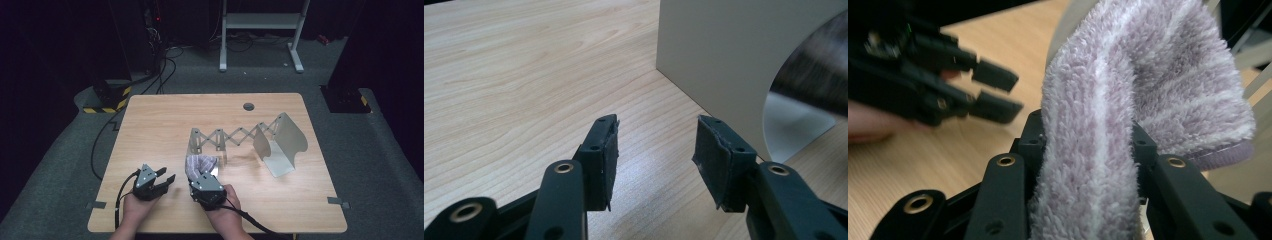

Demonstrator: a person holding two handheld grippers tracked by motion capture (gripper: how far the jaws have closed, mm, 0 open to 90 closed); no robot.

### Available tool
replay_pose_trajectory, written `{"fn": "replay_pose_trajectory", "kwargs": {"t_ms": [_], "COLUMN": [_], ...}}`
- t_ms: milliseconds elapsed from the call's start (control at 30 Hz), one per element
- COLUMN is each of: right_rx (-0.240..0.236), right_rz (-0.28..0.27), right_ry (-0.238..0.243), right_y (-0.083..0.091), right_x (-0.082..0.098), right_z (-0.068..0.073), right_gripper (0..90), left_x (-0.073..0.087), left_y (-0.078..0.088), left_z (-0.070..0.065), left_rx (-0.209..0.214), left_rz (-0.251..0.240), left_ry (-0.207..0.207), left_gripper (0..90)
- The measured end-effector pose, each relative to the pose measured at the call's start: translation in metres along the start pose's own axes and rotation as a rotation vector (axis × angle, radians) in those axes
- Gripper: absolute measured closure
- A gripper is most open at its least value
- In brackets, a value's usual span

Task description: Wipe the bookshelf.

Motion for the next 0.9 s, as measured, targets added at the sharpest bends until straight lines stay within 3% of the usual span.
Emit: {"fn": "replay_pose_trajectory", "kwargs": {"t_ms": [133,167,300,667,900], "right_rx": [-0.014,-0.014,-0.020,-0.020,0.023], "right_rz": [0.083,0.083,0.150,0.142,0.125], "right_ry": [-0.015,-0.015,-0.002,-0.012,-0.056], "right_y": [-0.018,-0.018,-0.036,-0.036,-0.042], "right_x": [0.028,0.028,0.055,0.053,0.040], "right_z": [0.005,0.005,0.009,0.005,-0.018], "right_gripper": [63.7,63.7,63.7,63.6,63.7], "left_x": [0.001,0.001,0.001,-0.001,-0.001], "left_y": [-0.002,-0.002,0.000,0.002,0.001], "left_z": [0.000,0.000,0.001,0.000,0.000], "left_rx": [0.003,0.003,0.001,-0.001,-0.003], "left_rz": [0.006,0.006,0.001,-0.011,-0.005], "left_ry": [0.003,0.003,0.004,0.003,0.003], "left_gripper": [51.7,51.8,51.8,51.8,51.8]}}
Point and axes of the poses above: each handheld gripper's, and its own axes: y roughly backward along the jaws, x roughly out of its underside, z roughly to its left, the point moved 8 cm from there along -y, roughly forward along the jaws, and after that the axes turned 2 degrees about x, right-handed, at the moved point
